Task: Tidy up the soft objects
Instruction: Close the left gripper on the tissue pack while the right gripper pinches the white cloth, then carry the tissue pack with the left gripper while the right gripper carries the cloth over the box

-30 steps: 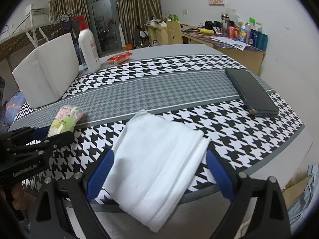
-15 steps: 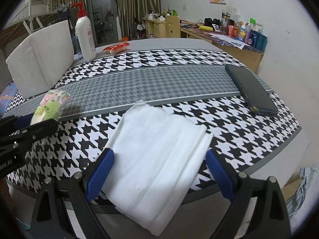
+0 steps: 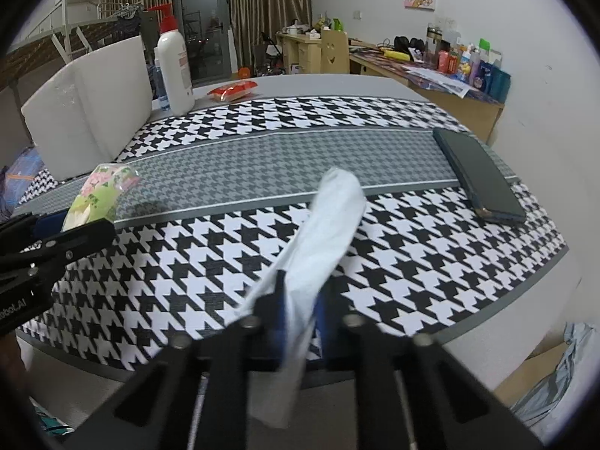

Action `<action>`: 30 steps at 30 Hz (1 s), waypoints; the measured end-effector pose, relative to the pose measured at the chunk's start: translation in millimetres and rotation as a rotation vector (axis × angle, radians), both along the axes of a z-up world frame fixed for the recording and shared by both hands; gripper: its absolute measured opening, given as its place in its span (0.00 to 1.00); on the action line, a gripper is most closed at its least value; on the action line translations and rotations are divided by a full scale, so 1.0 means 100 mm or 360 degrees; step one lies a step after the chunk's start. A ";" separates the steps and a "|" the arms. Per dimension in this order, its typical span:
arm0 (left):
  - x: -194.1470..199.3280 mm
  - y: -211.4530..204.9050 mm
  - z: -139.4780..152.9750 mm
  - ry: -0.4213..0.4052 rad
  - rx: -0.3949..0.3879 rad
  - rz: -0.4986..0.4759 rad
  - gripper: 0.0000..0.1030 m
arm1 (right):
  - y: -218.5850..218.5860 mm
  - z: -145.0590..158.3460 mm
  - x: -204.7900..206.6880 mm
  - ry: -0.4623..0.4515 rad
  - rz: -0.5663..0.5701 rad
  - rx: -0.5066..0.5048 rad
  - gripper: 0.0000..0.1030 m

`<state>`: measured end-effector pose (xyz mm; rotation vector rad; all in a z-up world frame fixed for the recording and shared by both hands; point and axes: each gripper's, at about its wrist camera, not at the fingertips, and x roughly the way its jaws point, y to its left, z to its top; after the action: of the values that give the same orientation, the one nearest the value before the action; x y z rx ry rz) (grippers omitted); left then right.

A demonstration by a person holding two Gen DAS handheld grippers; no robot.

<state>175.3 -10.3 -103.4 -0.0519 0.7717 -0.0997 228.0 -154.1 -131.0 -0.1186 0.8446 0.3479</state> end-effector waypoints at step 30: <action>-0.37 0.13 0.46 -0.0231 0.0045 0.0078 0.45 | 0.05 0.55 -0.34 -0.0258 0.0091 0.0103 0.12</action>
<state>138.2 2.5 -57.9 -0.0362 0.6262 -0.0455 193.9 -149.1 -76.4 -0.1096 0.6700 0.4131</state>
